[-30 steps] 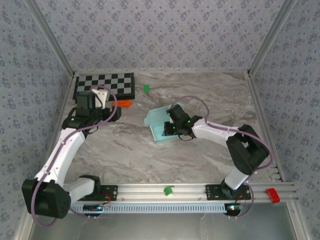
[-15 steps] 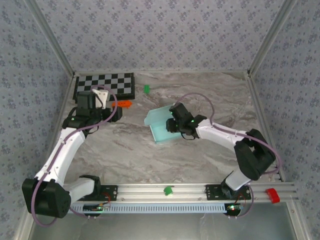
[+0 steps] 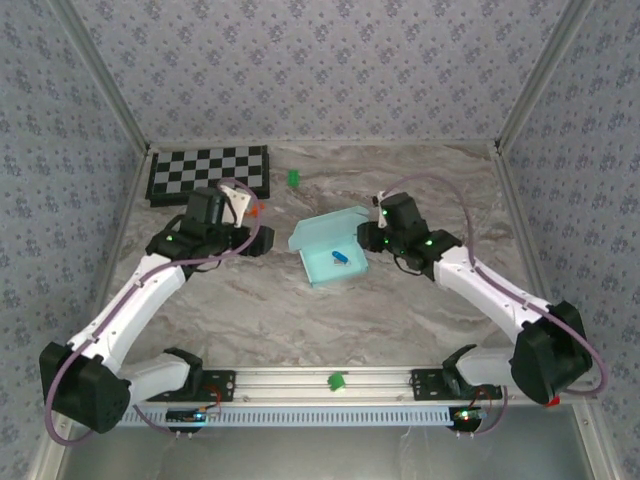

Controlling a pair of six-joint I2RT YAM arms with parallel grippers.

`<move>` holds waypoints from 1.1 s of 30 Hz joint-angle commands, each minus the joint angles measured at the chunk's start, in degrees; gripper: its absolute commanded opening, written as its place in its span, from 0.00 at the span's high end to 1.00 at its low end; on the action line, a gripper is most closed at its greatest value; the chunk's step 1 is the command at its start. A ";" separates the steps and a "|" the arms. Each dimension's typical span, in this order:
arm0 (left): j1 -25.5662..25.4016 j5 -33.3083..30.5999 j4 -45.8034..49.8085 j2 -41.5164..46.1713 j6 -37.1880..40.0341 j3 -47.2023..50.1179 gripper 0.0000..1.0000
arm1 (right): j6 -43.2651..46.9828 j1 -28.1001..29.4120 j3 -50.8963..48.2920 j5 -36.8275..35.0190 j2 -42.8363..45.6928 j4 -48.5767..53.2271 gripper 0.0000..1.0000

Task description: Fold the paper box

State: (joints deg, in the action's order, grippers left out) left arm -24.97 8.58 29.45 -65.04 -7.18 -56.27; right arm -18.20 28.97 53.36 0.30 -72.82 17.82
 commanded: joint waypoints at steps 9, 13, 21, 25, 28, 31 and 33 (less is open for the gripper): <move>-4.52 2.95 -5.56 -5.90 -2.07 0.02 0.12 | 26.62 -11.40 -0.23 21.44 -3.99 -1.81 0.41; -5.26 2.73 -6.95 -9.22 -3.10 -0.77 0.14 | 30.12 -13.91 2.14 27.31 -8.30 -2.86 0.40; -6.45 3.29 -9.83 -14.56 -4.07 -2.39 0.19 | 33.64 -14.74 5.80 30.33 -14.02 -5.03 0.40; -6.47 4.27 -10.71 -17.13 -4.64 -3.86 0.22 | 33.60 -14.67 7.72 31.79 -16.82 -4.93 0.41; -6.51 5.03 -11.24 -18.43 -5.30 -4.73 0.25 | 33.40 -14.65 9.39 32.98 -18.81 -3.80 0.43; -6.61 5.08 -11.47 -19.19 -5.68 -5.07 0.28 | 33.23 -14.40 10.33 34.44 -19.94 -3.63 0.44; -6.60 5.24 -11.48 -19.62 -5.99 -5.05 0.31 | 33.27 -14.12 11.07 34.86 -20.61 -2.98 0.46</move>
State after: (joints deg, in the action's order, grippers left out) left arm -31.27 12.47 19.05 -83.85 -12.12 -59.75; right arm 14.31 14.44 62.13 32.42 -92.40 13.50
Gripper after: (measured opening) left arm 0.704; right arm 0.549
